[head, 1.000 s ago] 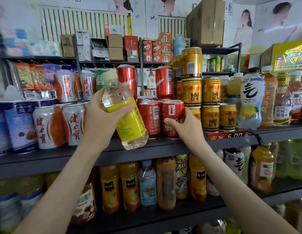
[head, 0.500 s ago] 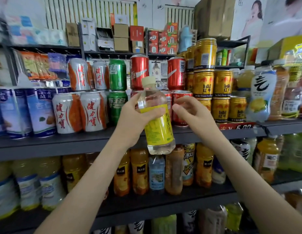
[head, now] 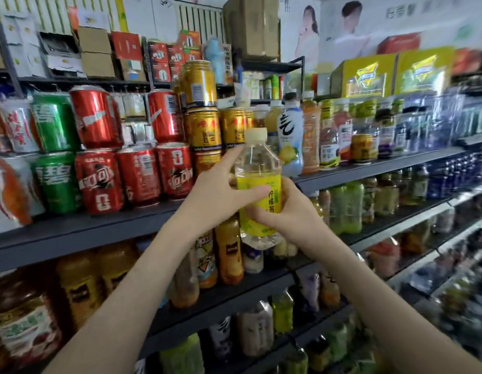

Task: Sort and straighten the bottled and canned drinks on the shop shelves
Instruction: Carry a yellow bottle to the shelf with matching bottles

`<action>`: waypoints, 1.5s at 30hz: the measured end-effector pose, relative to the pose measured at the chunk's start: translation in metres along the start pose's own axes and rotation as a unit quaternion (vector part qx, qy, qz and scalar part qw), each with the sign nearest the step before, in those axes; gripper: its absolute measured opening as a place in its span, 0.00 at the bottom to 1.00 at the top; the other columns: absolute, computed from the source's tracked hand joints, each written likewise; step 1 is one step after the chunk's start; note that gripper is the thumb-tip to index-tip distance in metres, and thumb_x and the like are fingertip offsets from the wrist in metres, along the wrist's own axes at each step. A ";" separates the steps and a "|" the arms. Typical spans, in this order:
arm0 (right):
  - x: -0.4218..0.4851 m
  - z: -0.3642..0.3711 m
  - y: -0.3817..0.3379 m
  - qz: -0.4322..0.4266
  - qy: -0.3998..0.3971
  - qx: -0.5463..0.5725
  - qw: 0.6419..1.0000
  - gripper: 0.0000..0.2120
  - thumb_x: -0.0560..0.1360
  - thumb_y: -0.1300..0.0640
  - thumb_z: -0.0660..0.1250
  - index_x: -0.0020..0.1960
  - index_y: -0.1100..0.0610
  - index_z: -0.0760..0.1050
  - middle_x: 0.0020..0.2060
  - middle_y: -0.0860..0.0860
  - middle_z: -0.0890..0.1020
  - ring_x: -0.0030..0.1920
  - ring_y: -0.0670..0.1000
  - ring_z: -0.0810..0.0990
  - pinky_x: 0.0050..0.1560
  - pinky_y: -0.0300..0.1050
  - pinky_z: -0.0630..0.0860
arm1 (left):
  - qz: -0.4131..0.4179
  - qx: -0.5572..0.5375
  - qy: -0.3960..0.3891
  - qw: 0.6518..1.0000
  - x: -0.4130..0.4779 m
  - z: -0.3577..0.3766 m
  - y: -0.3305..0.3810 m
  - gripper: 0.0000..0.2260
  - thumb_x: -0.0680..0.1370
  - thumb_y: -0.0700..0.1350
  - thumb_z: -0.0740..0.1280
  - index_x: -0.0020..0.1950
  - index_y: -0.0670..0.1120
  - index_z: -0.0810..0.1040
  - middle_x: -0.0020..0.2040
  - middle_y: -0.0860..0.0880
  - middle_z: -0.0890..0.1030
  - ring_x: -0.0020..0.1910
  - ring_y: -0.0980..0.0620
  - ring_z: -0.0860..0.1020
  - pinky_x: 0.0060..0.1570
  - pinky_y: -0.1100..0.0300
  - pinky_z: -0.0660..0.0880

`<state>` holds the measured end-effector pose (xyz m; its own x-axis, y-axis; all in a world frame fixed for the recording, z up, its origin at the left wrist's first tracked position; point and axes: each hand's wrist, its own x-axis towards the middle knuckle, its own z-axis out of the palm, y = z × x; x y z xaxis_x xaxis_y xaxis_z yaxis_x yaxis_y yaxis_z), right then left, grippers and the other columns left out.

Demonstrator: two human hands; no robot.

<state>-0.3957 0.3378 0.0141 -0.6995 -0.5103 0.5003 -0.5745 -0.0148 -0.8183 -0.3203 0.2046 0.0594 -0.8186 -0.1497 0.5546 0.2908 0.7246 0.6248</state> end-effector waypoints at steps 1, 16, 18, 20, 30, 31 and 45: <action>-0.004 -0.019 0.004 0.000 0.016 -0.009 1.000 0.23 0.68 0.48 0.75 0.57 0.47 0.68 0.48 0.43 0.81 0.46 0.40 0.81 0.46 0.40 0.79 | 0.000 -0.002 0.002 1.000 0.007 0.016 0.009 0.35 0.70 0.55 0.73 0.73 0.62 0.60 0.62 0.58 0.76 0.54 0.61 0.77 0.51 0.69 0.74; -0.013 -0.330 0.126 0.034 0.179 -0.221 0.958 0.20 0.68 0.45 0.72 0.50 0.56 0.71 0.43 0.52 0.79 0.41 0.50 0.77 0.36 0.42 0.72 | 0.022 -0.059 -0.079 0.995 0.142 0.313 0.115 0.33 0.72 0.57 0.72 0.73 0.60 0.61 0.63 0.60 0.71 0.57 0.60 0.75 0.52 0.64 0.73; -0.004 -0.369 0.149 0.057 0.188 -0.202 0.959 0.18 0.69 0.47 0.72 0.51 0.58 0.73 0.42 0.53 0.80 0.38 0.48 0.77 0.34 0.39 0.73 | 0.021 0.025 -0.078 0.996 0.165 0.339 0.118 0.31 0.74 0.58 0.69 0.74 0.59 0.60 0.59 0.57 0.74 0.54 0.60 0.75 0.47 0.67 0.71; 0.010 -0.407 0.174 0.067 0.196 -0.188 0.960 0.19 0.70 0.49 0.73 0.52 0.60 0.73 0.41 0.54 0.81 0.36 0.48 0.77 0.33 0.35 0.73 | 0.024 0.096 -0.071 0.993 0.190 0.365 0.115 0.29 0.75 0.58 0.66 0.74 0.57 0.61 0.63 0.52 0.74 0.58 0.54 0.75 0.54 0.59 0.74; 0.105 -0.599 0.288 0.096 0.224 -0.216 0.945 0.20 0.71 0.48 0.72 0.54 0.60 0.70 0.38 0.52 0.74 0.32 0.45 0.70 0.29 0.36 0.67 | 0.074 0.309 -0.022 0.948 0.356 0.549 0.121 0.12 0.80 0.51 0.60 0.59 0.46 0.72 0.49 0.48 0.77 0.42 0.49 0.74 0.36 0.55 0.72; 0.114 -0.620 0.299 0.099 0.226 -0.218 0.944 0.20 0.71 0.48 0.72 0.53 0.60 0.71 0.39 0.52 0.75 0.32 0.45 0.71 0.29 0.37 0.68 | 0.078 0.319 -0.020 0.944 0.374 0.570 0.125 0.12 0.80 0.51 0.59 0.59 0.46 0.71 0.47 0.49 0.76 0.40 0.49 0.73 0.35 0.56 0.69; 0.153 -0.958 0.443 0.094 0.225 -0.170 0.955 0.16 0.70 0.49 0.73 0.48 0.56 0.69 0.36 0.50 0.75 0.34 0.48 0.74 0.37 0.45 0.75 | 0.018 0.409 -0.033 0.912 0.538 0.872 0.232 0.18 0.80 0.53 0.59 0.67 0.45 0.67 0.57 0.43 0.75 0.52 0.43 0.76 0.39 0.54 0.69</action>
<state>-1.1643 1.0773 -0.0008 -0.8717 -0.0539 0.4870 -0.4719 0.3604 -0.8047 -1.1252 0.8790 0.0236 -0.8511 -0.0947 0.5163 -0.1267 0.9916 -0.0269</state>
